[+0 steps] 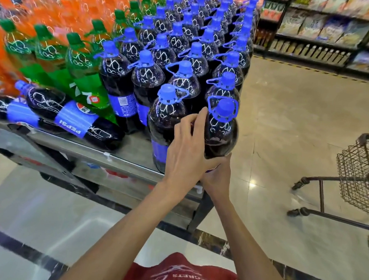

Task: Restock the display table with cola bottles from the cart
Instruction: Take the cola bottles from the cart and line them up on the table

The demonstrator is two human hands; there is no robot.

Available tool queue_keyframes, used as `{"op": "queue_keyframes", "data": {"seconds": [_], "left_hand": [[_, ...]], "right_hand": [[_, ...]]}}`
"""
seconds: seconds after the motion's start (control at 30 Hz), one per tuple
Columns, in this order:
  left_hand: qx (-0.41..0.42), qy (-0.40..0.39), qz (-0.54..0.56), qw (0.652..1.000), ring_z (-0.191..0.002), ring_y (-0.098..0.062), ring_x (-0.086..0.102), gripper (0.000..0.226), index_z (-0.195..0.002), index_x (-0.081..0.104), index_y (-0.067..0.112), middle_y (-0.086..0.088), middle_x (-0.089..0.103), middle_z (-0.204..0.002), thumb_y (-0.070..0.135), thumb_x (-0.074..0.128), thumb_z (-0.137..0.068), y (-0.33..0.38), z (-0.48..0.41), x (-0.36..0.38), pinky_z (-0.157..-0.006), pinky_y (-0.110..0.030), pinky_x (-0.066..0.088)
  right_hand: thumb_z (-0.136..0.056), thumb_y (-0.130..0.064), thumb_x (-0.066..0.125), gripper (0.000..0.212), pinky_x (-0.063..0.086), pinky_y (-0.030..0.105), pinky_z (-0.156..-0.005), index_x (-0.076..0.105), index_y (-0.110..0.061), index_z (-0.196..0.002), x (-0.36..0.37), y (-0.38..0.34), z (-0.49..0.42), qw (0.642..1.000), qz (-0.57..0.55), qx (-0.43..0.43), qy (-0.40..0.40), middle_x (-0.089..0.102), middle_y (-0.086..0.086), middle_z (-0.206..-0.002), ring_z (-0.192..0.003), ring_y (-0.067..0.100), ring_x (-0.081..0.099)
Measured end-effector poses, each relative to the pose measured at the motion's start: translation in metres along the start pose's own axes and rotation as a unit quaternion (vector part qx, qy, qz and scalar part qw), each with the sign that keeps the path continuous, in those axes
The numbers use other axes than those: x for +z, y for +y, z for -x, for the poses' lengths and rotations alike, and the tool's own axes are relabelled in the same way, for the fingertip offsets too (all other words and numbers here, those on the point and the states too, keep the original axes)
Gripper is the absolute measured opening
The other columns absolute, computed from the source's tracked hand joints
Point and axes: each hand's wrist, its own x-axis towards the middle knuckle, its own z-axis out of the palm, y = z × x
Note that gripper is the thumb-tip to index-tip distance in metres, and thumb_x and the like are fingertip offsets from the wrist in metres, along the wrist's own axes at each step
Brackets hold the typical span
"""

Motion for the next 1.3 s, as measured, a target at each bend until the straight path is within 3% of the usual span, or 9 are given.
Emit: {"op": "queue_keyframes", "data": {"seconds": [0.1, 0.2, 0.27, 0.43, 0.63, 0.8, 1.03, 1.17, 1.3], "left_hand": [[-0.004, 0.013, 0.012, 1.000, -0.125, -0.021, 0.041, 0.117, -0.152, 0.033, 0.018, -0.002, 0.044, -0.142, 0.052, 0.092, -0.057, 0.000, 0.002, 0.003, -0.079, -0.037, 0.055], [-0.001, 0.022, -0.012, 1.000, -0.129, -0.024, 0.041, 0.117, -0.154, 0.033, 0.013, -0.005, 0.045, -0.146, 0.053, 0.090, -0.060, -0.003, 0.000, 0.003, -0.081, -0.037, 0.056], [0.007, 0.037, -0.051, 0.998, -0.123, -0.026, 0.044, 0.117, -0.152, 0.036, 0.009, -0.009, 0.049, -0.141, 0.053, 0.091, -0.059, -0.003, -0.003, 0.003, -0.077, -0.036, 0.055], [0.027, 0.072, -0.113, 0.991, -0.104, -0.027, 0.051, 0.117, -0.146, 0.045, 0.002, -0.014, 0.056, -0.129, 0.057, 0.092, -0.053, -0.004, -0.007, 0.008, -0.078, -0.036, 0.055], [0.047, 0.053, -0.150, 0.986, -0.101, -0.029, 0.058, 0.120, -0.144, 0.042, 0.000, -0.015, 0.058, -0.127, 0.060, 0.091, -0.052, -0.014, -0.005, 0.016, -0.081, -0.038, 0.053], [0.042, 0.037, -0.137, 0.989, -0.103, -0.028, 0.057, 0.118, -0.146, 0.041, 0.000, -0.015, 0.056, -0.130, 0.059, 0.089, -0.056, -0.015, -0.005, 0.016, -0.087, -0.037, 0.051], [0.041, 0.033, -0.111, 0.992, -0.107, -0.028, 0.055, 0.116, -0.148, 0.039, 0.001, -0.013, 0.054, -0.133, 0.056, 0.090, -0.060, -0.017, -0.003, 0.015, -0.092, -0.038, 0.050], [0.046, 0.006, -0.115, 0.992, -0.111, -0.029, 0.054, 0.116, -0.151, 0.035, 0.002, -0.014, 0.052, -0.138, 0.058, 0.086, -0.064, -0.018, -0.002, 0.014, -0.093, -0.039, 0.051], [0.075, -0.048, -0.096, 0.991, -0.124, -0.031, 0.049, 0.112, -0.159, 0.024, 0.006, -0.012, 0.043, -0.150, 0.047, 0.085, -0.075, -0.028, -0.001, 0.003, -0.099, -0.041, 0.049]], "right_hand": [[-0.059, -0.023, 0.087, 0.080, 0.045, 0.004, -0.076, 0.051, -0.004, -0.128, 0.001, -0.003, 0.001, 1.000, -0.019, 0.007, 0.003, 0.052, -0.042, -0.107, -0.099, -0.015, 0.058], [-0.058, -0.025, 0.092, 0.083, 0.046, 0.005, -0.081, 0.049, -0.024, -0.129, 0.003, -0.010, 0.002, 1.000, -0.028, -0.002, 0.009, 0.058, -0.016, -0.120, -0.106, -0.010, 0.058], [-0.059, -0.022, 0.094, 0.084, 0.047, 0.005, -0.082, 0.046, -0.031, -0.127, 0.004, -0.013, 0.001, 0.999, -0.036, -0.008, 0.008, 0.060, -0.006, -0.123, -0.108, -0.009, 0.059], [-0.055, -0.036, 0.090, 0.086, 0.047, 0.007, -0.082, 0.045, -0.026, -0.128, 0.005, -0.007, -0.001, 0.999, -0.032, -0.011, 0.009, 0.057, 0.000, -0.123, -0.108, -0.002, 0.058], [-0.057, -0.018, 0.096, 0.085, 0.048, 0.009, -0.080, 0.044, -0.023, -0.124, 0.012, 0.011, -0.001, 1.000, -0.010, 0.001, 0.029, 0.052, -0.013, -0.115, -0.104, -0.010, 0.055], [-0.056, -0.036, 0.095, 0.093, 0.046, 0.008, -0.086, 0.041, -0.028, -0.131, 0.014, 0.016, -0.001, 0.999, 0.006, 0.013, 0.031, 0.050, -0.008, -0.124, -0.112, -0.005, 0.053], [-0.055, -0.034, 0.099, 0.095, 0.050, 0.015, -0.092, 0.038, -0.058, -0.124, 0.011, 0.010, 0.001, 0.999, 0.016, -0.023, 0.035, 0.052, -0.018, -0.125, -0.116, -0.002, 0.056], [-0.061, -0.012, 0.097, 0.089, 0.051, 0.012, -0.089, 0.045, -0.036, -0.129, 0.005, 0.007, 0.003, 0.999, 0.009, -0.038, 0.009, 0.058, -0.015, -0.125, -0.115, -0.005, 0.059], [-0.067, -0.031, 0.095, 0.084, 0.056, 0.024, -0.093, 0.043, -0.030, -0.132, -0.008, 0.002, 0.004, 0.996, 0.062, 0.000, -0.067, 0.059, -0.007, -0.129, -0.113, 0.002, 0.061]]}}
